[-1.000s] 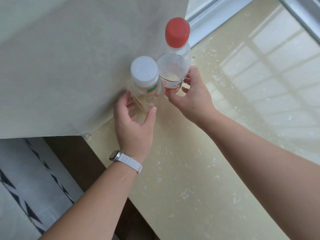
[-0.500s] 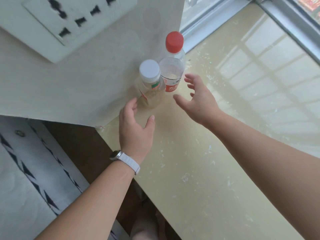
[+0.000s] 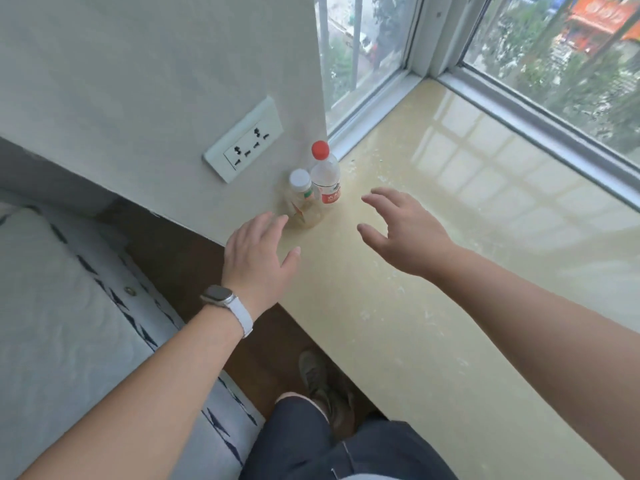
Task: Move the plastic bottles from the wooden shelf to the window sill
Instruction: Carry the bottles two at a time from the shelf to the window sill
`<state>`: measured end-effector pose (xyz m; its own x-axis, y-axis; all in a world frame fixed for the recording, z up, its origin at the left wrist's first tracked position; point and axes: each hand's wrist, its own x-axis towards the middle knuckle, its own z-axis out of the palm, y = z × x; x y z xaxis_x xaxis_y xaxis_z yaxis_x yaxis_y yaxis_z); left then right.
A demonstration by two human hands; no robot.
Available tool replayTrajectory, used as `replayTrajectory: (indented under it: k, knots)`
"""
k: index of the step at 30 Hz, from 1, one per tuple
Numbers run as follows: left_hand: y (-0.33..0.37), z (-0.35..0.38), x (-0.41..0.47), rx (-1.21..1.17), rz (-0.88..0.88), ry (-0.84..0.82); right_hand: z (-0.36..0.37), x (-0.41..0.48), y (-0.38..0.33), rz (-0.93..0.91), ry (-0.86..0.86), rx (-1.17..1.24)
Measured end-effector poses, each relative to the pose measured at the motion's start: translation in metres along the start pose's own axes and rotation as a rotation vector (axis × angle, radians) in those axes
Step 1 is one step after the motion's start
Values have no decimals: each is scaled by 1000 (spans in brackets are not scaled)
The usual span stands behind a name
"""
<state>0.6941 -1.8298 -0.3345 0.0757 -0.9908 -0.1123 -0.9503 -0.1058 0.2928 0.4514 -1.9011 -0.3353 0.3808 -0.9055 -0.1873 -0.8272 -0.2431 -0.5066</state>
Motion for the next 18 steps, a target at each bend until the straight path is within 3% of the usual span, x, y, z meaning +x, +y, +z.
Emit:
replayTrajectory:
  k: [10, 18]
  knots:
    - [14, -71, -52, 156, 304, 120, -57, -76, -53, -57, 34, -245]
    - [20, -99, -76, 86, 504, 145, -77, -152, -91, 97, 58, -398]
